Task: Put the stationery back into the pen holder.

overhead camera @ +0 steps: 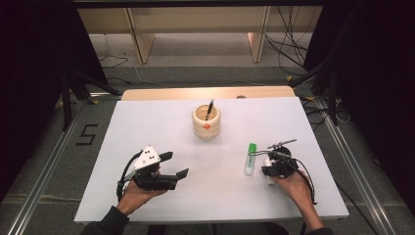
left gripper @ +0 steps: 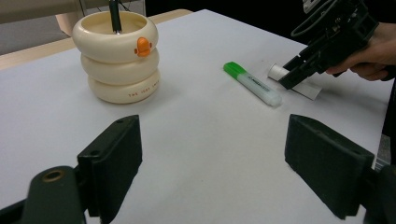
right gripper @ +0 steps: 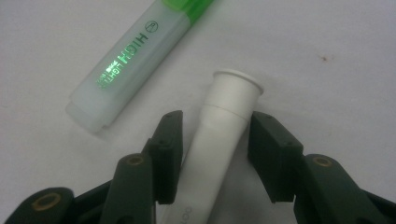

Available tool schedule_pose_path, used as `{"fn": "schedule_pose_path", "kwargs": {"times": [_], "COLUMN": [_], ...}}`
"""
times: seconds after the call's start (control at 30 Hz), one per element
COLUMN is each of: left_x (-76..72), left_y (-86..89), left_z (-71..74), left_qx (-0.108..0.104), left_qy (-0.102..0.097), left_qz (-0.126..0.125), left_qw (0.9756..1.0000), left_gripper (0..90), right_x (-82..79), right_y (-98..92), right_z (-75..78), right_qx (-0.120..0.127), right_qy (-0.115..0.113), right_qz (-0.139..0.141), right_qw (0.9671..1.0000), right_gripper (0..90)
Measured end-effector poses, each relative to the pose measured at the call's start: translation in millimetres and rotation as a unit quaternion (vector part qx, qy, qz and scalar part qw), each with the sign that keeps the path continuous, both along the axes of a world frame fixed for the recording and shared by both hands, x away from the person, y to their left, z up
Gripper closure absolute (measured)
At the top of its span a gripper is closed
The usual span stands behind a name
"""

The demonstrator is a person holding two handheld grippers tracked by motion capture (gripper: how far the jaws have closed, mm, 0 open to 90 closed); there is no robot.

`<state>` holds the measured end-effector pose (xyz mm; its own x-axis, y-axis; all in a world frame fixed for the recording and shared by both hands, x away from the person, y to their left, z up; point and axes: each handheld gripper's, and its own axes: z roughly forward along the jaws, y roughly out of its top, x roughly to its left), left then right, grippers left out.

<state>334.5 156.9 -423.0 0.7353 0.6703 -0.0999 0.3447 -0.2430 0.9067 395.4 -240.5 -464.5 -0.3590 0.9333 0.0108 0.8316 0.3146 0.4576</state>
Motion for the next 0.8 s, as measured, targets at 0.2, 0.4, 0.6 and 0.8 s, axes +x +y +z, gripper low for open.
{"fn": "schedule_pose_path", "kwargs": {"times": [0.2, 0.4, 0.6, 0.8], "left_x": [-0.4, -0.5, -0.4, -1.1], "left_y": [-0.7, -1.2, -1.1, -1.7], "left_z": [-0.2, -0.5, -0.7, -0.4], "left_qx": [0.0, -0.001, 0.0, -0.001], "left_qy": [-0.002, -0.003, -0.003, -0.005], "left_qz": [-0.005, -0.008, -0.009, -0.012], "left_qw": [1.0, 1.0, 1.0, 0.9999], "left_gripper": [18.4, 18.4, 18.5, 18.5], "right_x": [-0.4, -0.6, -1.8, -2.8], "right_y": [1.9, 0.9, 2.4, -1.4], "right_z": [-0.2, 0.2, 1.3, 6.7], "right_qx": [-0.01, -0.008, -0.012, 0.002], "right_qy": [-0.005, -0.008, -0.013, -0.023], "right_qz": [-0.007, -0.019, -0.02, -0.018], "right_qw": [0.9999, 0.9998, 0.9997, 0.9996], "right_gripper": [60.7, 66.7, 67.3, 67.6]}}
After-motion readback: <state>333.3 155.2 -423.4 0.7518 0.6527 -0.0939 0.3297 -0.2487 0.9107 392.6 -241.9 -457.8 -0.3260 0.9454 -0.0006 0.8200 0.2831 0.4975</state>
